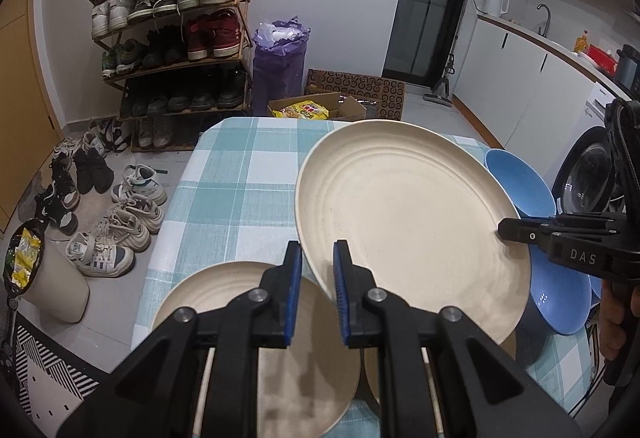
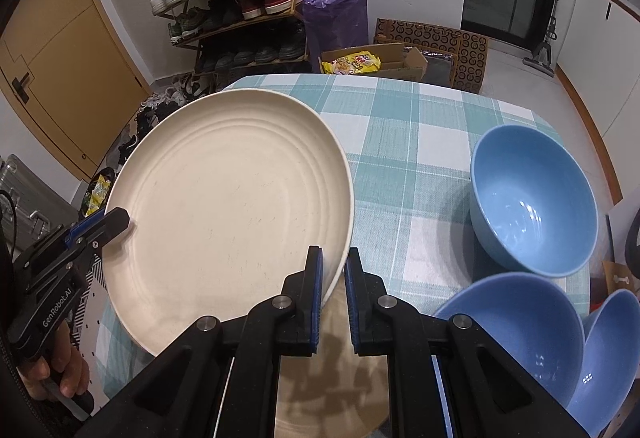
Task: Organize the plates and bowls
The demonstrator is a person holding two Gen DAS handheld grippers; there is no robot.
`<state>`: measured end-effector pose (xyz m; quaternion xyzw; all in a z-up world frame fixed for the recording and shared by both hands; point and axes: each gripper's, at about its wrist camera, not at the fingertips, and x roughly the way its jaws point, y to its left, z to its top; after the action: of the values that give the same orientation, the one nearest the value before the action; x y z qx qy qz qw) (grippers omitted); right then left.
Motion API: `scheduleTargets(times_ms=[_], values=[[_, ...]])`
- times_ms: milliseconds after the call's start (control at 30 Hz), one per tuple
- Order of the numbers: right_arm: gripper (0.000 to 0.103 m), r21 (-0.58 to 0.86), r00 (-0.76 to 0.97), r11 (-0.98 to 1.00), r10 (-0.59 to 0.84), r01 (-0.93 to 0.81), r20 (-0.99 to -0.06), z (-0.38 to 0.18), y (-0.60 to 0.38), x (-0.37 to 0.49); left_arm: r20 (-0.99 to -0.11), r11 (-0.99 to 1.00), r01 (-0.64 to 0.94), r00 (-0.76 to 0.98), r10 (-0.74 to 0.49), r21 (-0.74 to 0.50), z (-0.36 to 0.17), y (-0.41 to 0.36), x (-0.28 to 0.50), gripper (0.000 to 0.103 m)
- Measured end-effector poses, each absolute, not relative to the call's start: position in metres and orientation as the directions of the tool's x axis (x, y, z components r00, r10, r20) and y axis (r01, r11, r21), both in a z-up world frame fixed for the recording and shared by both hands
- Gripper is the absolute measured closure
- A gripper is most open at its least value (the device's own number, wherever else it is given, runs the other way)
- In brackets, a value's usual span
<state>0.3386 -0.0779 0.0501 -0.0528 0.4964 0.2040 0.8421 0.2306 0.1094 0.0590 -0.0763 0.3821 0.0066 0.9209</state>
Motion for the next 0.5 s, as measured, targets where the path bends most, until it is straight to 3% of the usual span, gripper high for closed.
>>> scheduleTargets(times_ms=[500], values=[[0.091,0.058,0.470,0.921,0.250,-0.385,-0.847,0.045,-0.095,0.287,-0.705,0.990,-0.031,0.705,-0.077,-0.140,0.047,0.090,0.195,0.089]])
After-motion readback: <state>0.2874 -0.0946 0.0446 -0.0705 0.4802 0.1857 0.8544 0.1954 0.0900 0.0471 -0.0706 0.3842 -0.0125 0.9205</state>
